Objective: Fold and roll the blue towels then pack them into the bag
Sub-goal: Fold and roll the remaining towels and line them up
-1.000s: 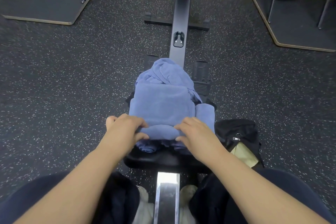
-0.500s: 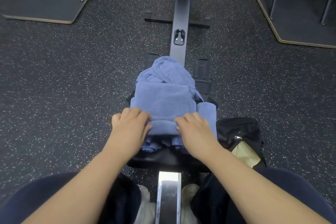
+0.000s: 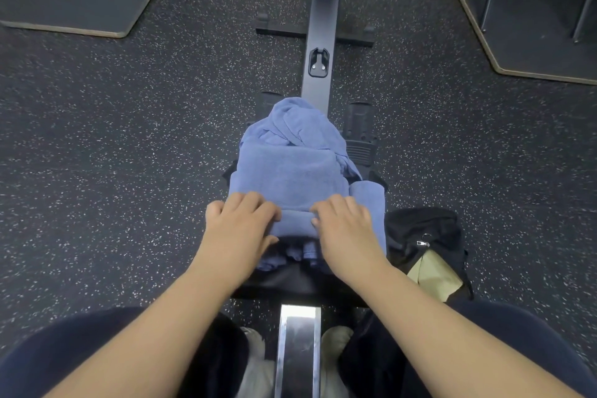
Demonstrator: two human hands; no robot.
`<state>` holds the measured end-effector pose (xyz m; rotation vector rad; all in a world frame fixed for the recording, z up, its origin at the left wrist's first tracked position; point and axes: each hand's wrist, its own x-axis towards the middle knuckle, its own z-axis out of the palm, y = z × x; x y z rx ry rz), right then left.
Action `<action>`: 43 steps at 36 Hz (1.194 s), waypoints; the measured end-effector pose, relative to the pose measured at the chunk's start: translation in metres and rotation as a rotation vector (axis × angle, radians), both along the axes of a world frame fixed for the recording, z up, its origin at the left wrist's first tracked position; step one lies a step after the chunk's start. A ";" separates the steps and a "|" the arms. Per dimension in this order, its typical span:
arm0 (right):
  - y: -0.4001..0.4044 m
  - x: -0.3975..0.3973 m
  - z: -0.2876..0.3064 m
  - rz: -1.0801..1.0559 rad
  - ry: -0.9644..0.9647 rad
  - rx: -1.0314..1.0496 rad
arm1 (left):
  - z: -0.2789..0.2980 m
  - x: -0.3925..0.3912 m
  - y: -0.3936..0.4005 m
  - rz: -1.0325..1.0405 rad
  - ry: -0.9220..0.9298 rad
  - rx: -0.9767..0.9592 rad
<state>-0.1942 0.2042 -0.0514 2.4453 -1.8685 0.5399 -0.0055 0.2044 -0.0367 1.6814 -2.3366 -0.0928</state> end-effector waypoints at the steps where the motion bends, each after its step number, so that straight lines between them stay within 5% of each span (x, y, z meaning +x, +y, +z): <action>1: -0.001 0.001 0.001 -0.013 -0.019 -0.023 | -0.001 0.000 -0.001 0.006 -0.003 -0.006; 12: -0.003 0.004 0.003 0.199 -0.229 -0.014 | -0.011 0.000 -0.011 0.051 0.026 -0.063; 30: -0.009 0.008 0.003 0.129 -0.195 0.049 | 0.001 -0.009 -0.016 0.071 0.170 -0.116; 43: -0.020 0.008 0.003 0.102 -0.233 0.049 | -0.007 -0.019 -0.011 0.092 0.070 -0.200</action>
